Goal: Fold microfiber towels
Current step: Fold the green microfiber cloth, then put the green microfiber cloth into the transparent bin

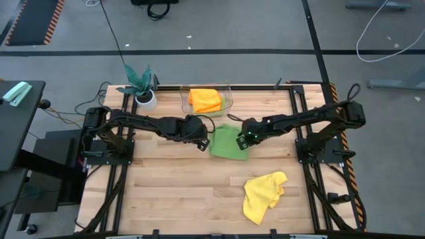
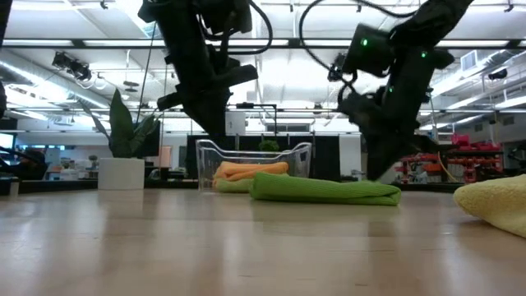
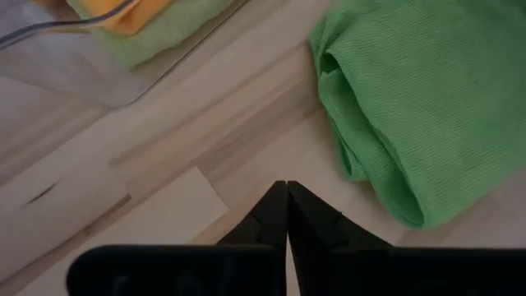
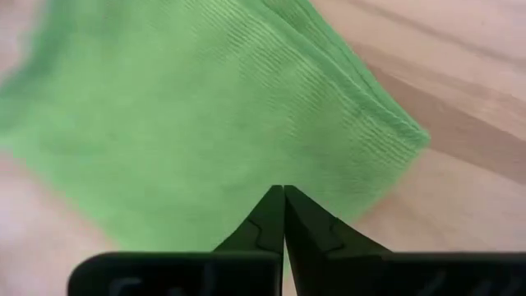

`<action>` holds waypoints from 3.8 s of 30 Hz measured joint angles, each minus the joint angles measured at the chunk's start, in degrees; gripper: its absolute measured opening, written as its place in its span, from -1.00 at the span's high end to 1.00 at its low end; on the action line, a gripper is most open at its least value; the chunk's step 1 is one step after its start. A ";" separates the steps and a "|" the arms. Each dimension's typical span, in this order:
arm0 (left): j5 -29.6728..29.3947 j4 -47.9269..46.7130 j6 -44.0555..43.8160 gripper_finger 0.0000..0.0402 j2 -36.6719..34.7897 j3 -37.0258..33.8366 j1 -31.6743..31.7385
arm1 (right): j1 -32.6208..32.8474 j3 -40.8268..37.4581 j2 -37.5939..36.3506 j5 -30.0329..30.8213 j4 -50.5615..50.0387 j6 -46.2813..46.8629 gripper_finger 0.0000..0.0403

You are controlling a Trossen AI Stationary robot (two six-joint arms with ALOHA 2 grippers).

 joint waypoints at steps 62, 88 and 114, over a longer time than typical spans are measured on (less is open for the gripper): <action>4.99 10.89 10.64 0.92 0.81 0.02 2.75 | 8.03 -32.57 -22.77 9.23 31.16 43.63 0.26; 4.97 10.96 10.75 0.86 0.81 0.02 1.46 | 7.15 -26.91 -5.15 7.12 44.25 40.96 0.26; 15.50 1.77 12.12 0.91 10.41 -0.01 7.50 | 1.56 -19.68 3.39 -2.31 44.96 34.47 0.26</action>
